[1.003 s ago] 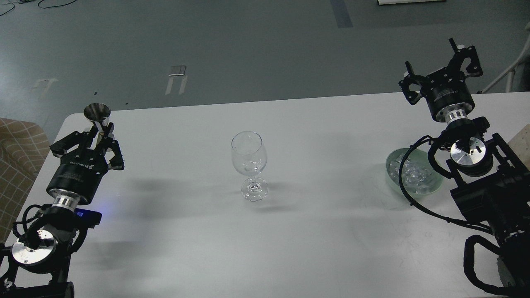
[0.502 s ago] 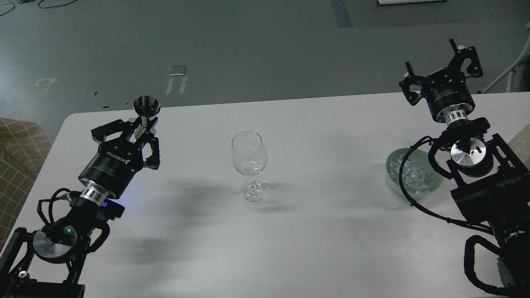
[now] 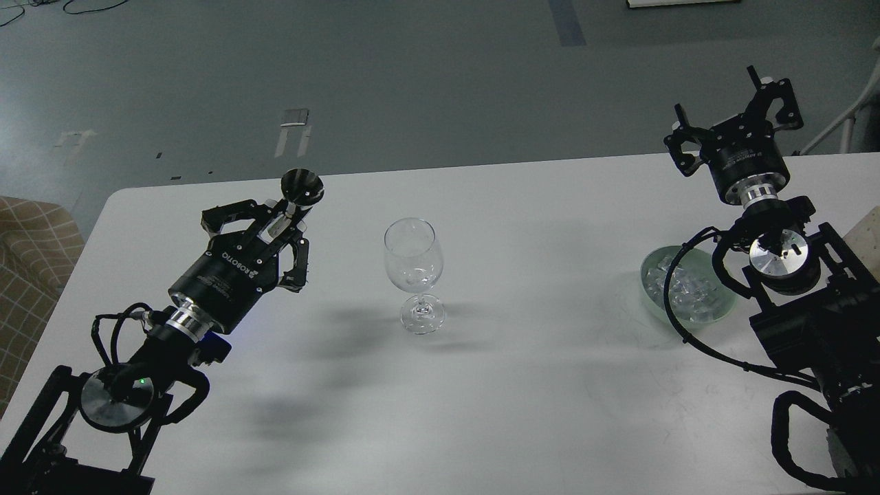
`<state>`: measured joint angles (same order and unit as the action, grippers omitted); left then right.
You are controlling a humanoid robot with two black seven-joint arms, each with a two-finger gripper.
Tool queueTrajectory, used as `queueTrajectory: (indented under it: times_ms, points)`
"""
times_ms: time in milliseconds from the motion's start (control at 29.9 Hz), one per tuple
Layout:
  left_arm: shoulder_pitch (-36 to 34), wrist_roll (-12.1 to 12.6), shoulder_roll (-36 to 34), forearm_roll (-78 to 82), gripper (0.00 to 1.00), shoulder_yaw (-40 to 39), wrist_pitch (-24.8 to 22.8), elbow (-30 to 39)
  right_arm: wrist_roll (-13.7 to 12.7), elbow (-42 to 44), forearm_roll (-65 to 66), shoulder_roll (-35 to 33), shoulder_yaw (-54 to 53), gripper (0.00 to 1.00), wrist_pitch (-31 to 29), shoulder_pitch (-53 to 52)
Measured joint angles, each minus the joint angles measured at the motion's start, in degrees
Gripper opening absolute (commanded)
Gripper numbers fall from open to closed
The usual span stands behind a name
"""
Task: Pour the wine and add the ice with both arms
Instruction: 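Lift the jigger with the left gripper and carry it over the wine glass, then tilt the jigger with the left gripper to pour into the glass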
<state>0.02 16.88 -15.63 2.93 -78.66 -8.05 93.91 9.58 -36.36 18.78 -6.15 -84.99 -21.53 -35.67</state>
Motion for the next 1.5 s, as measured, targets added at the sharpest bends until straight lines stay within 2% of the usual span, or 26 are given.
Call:
queueTrajectory:
  times_ms: [301, 502, 769, 1204, 1505]
  points:
    - [-2.18, 0.49, 0.67, 3.35, 0.22, 1.61, 5.98, 3.45, 0.0, -0.65, -0.14, 0.16, -0.08, 1.0, 0.0, 0.42]
    - [-5.09, 0.79, 0.03, 7.12, 0.22, 5.48, 6.58, 3.45, 0.0, -0.65, -0.15, 0.17, -0.09, 1.0, -0.13, 0.43]
    - [-6.81, 4.2, 0.89, 13.43, 0.22, 7.94, 6.67, 3.4, 0.0, -0.68, -0.27, 0.13, -0.2, 1.0, -0.35, 0.43]
    - [-9.2, 5.23, 0.35, 14.07, 0.22, 9.35, 7.73, 2.87, 0.0, -0.66, -0.23, 0.17, -0.18, 1.0, -0.36, 0.43]
    - [-10.36, 5.27, -0.5, 14.81, 0.22, 9.7, 7.82, 0.02, 0.0, -0.6, -0.31, 0.15, -0.25, 1.0, -0.43, 0.34]
